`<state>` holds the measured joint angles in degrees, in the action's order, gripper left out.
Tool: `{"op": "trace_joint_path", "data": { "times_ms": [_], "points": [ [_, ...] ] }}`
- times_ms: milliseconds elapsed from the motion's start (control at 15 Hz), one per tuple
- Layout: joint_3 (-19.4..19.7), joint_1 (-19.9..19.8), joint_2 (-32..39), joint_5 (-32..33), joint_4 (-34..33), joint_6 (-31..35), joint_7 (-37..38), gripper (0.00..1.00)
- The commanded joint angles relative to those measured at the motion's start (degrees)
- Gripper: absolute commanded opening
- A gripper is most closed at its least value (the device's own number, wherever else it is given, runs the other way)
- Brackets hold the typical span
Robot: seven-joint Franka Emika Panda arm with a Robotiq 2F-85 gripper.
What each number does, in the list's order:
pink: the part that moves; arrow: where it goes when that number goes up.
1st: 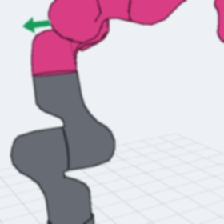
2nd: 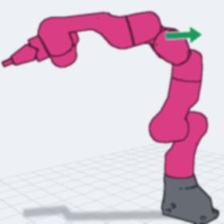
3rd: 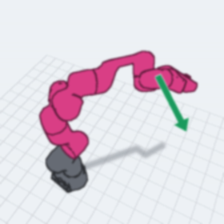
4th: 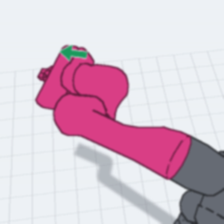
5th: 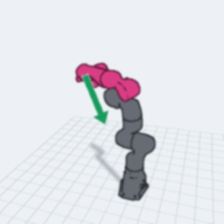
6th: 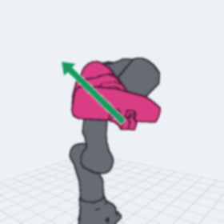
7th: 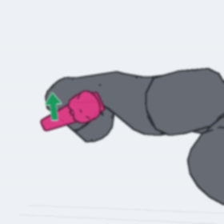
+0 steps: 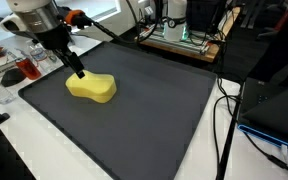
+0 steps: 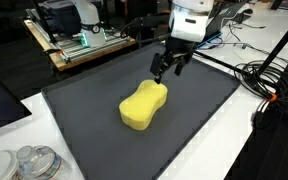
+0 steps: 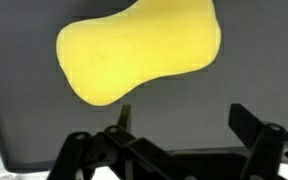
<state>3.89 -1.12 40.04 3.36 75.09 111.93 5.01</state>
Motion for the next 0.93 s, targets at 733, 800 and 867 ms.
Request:
{"op": "trace_joint_path", "data": {
  "times_ms": [733, 800, 867],
  "points": [
    [3.1, 4.6, -11.4, 1.1, 13.7, 1.9, 22.5, 1.0],
    [2.7, 4.3, -12.6, 0.4, 15.6, 2.5, 21.7, 1.0],
    [2.4, 3.8, -13.7, -0.2, 17.5, 3.6, 21.1, 1.0]
  ]
}}
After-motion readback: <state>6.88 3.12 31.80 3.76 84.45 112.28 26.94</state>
